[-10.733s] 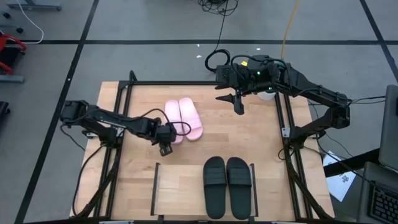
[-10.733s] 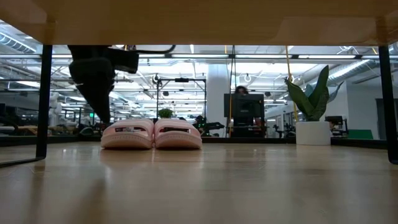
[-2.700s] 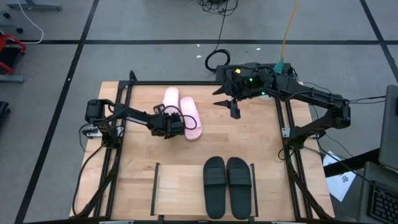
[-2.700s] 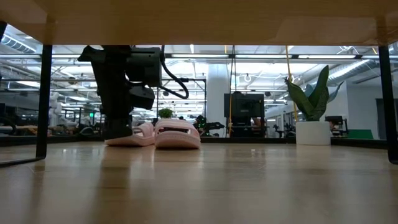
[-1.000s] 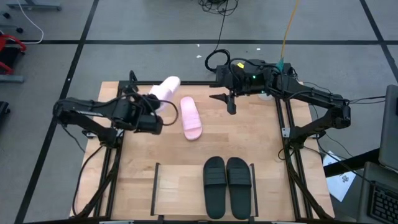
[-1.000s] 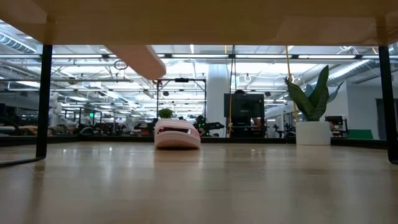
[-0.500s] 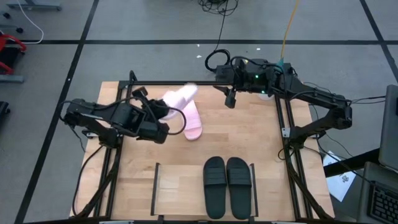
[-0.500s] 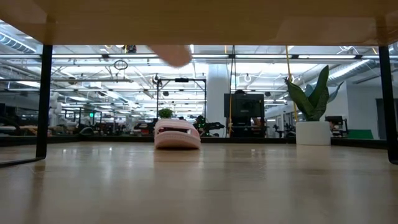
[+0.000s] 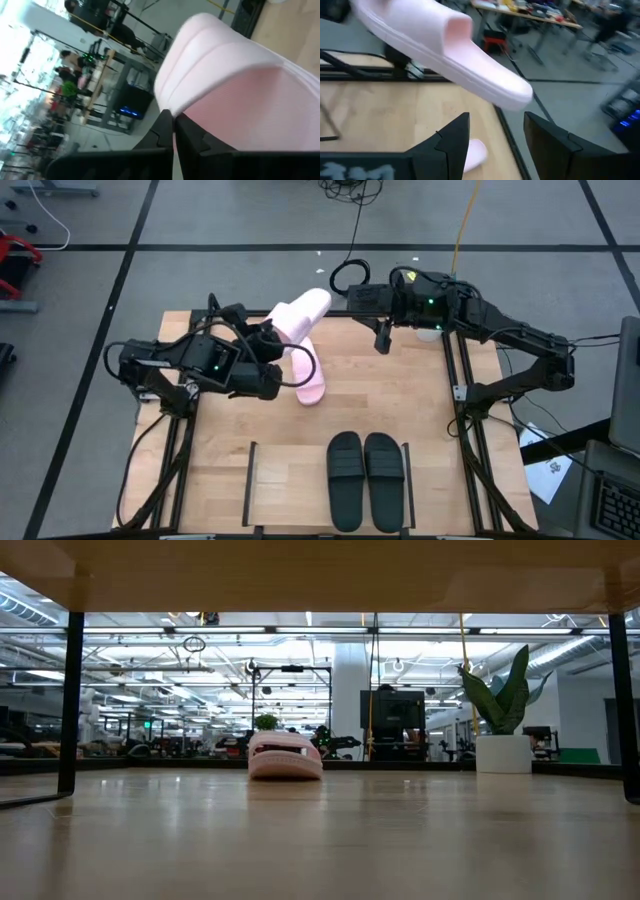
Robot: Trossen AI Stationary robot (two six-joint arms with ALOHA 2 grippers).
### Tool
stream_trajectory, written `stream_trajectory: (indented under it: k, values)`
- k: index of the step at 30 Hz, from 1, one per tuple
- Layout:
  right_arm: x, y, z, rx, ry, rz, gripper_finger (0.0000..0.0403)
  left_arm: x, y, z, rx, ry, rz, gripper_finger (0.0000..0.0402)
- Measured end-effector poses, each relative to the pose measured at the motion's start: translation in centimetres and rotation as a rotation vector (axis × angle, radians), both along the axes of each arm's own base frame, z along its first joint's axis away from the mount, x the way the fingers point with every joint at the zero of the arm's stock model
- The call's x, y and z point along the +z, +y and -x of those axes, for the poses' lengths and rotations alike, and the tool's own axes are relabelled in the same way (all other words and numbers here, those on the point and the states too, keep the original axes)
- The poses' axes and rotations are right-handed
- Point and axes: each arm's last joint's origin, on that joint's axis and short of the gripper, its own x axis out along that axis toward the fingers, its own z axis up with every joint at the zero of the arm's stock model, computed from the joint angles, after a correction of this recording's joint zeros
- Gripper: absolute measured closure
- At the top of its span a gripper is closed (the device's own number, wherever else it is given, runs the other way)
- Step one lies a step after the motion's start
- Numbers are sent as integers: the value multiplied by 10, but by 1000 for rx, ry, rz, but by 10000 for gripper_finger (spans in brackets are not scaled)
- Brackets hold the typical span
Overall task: Pick and place slides into the shelf
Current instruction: Put the left pink slipper on the shelf
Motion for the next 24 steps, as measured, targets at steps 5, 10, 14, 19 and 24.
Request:
stream_trajectory:
  k: [5, 10, 14, 19, 24]
  values:
    - [14, 6, 4, 146, -135, -46, 225, 1, 1, 0, 0, 20, -35, 401]
    - [25, 3, 6, 288, -253, -136, 225, 1, 0, 0, 1, 22, -41, 401]
    - [22, -9, 3, 335, -260, -256, 223, 1, -1, 0, 1, 23, -58, 401]
    - [16, -19, -4, 340, -256, -283, 208, 2, -3, 1, -2, 28, -78, 401]
    - [21, -23, -2, 342, -297, -218, 202, 2, -3, 1, -1, 26, -79, 401]
